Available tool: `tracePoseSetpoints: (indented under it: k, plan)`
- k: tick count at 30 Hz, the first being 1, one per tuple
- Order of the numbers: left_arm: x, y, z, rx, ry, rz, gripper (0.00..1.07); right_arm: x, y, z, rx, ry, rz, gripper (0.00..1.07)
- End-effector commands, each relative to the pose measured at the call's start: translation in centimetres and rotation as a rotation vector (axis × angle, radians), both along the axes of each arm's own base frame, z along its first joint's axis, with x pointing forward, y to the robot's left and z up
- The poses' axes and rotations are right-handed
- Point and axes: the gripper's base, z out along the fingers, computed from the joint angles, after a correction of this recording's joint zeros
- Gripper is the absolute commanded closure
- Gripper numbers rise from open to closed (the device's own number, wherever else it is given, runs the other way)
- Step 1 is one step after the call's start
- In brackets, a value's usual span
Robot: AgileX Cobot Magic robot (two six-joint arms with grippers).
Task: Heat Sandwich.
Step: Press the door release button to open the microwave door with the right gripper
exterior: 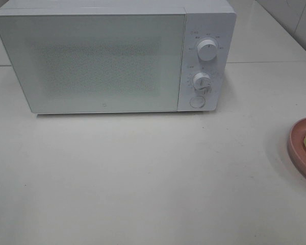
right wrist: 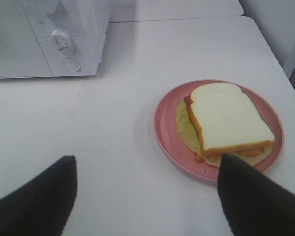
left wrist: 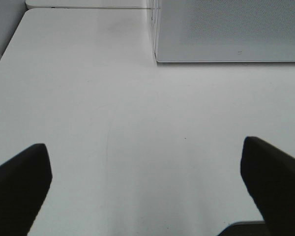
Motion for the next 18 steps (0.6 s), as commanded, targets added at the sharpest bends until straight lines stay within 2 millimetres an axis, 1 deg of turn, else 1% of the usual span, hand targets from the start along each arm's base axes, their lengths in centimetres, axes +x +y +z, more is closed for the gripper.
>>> tracePoseSetpoints:
  k: [1, 15, 18]
  plan:
    - [-0.2, 0.0, 0.0, -0.002, -0.026, -0.001, 0.07, -0.4, 0.0, 0.0, -0.009, -0.032, 0.001, 0.31]
    - [-0.2, 0.0, 0.0, -0.002, -0.026, -0.001, 0.07, -0.4, 0.0, 0.1, -0.006, -0.041, 0.004, 0.31]
    - [-0.2, 0.0, 0.0, -0.002, -0.026, -0.001, 0.07, -0.2, 0.0, 1.1, -0.001, -0.065, 0.003, 0.31]
